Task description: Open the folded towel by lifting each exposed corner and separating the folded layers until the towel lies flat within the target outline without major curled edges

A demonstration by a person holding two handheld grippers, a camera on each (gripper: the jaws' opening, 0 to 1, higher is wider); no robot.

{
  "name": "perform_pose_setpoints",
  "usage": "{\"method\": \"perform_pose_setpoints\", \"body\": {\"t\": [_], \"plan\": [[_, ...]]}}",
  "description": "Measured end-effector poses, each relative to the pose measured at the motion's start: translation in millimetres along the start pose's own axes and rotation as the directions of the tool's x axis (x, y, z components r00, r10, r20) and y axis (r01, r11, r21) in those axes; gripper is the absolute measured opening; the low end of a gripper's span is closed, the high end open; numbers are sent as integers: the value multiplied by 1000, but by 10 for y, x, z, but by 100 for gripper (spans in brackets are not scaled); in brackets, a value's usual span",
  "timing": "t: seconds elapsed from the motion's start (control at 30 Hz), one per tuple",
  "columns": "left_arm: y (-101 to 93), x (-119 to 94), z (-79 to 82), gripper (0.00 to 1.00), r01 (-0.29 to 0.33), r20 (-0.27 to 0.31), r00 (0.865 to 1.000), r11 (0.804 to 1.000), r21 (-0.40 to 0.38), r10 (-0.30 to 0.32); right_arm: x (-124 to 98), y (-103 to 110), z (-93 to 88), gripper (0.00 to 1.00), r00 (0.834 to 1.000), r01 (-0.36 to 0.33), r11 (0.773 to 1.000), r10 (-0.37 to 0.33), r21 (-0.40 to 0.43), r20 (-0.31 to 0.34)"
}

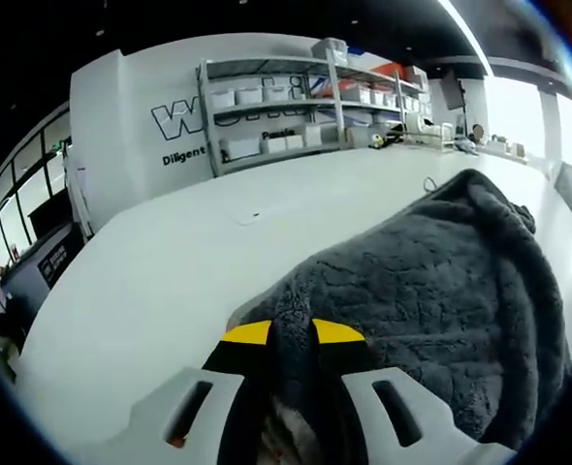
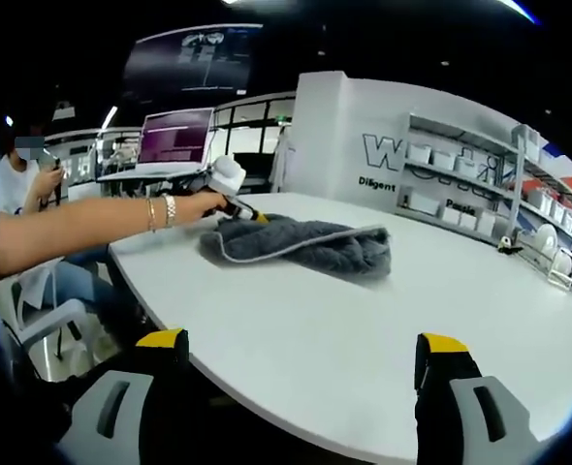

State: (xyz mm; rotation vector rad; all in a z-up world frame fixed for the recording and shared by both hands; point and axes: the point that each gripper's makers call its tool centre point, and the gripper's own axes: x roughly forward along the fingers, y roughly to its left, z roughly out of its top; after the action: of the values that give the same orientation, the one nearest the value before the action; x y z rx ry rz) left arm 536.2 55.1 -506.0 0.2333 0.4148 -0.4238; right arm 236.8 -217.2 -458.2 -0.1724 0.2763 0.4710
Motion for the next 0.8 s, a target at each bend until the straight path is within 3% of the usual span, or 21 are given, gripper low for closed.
{"method": "perform_pose_setpoints", "body": {"t": [0.17,0.53,0.7,0.77,0.8], "plan": [[1,6,-5,13,5,-3,1000,1000,-5,-5,116,-23,-78,99,1000,-6,1000,6,1,-14],[-25,-40,-23,17,5,-5,1000,1000,3,-5,247,-56,-69,99,1000,-14,999,14,35,2],[193,61,145,27,9,8,1000,1000,-17,-9,284,-66,-72,99,1000,-22,998,21,52,8],[199,36,270,33,52,67,997,997,-52,-49,295,-74,-71,99,1000,-21,998,21,53,10],[212,9,291,36,60,71,996,997,-53,-56,312,-83,-76,99,1000,-20,998,19,54,12]]}}
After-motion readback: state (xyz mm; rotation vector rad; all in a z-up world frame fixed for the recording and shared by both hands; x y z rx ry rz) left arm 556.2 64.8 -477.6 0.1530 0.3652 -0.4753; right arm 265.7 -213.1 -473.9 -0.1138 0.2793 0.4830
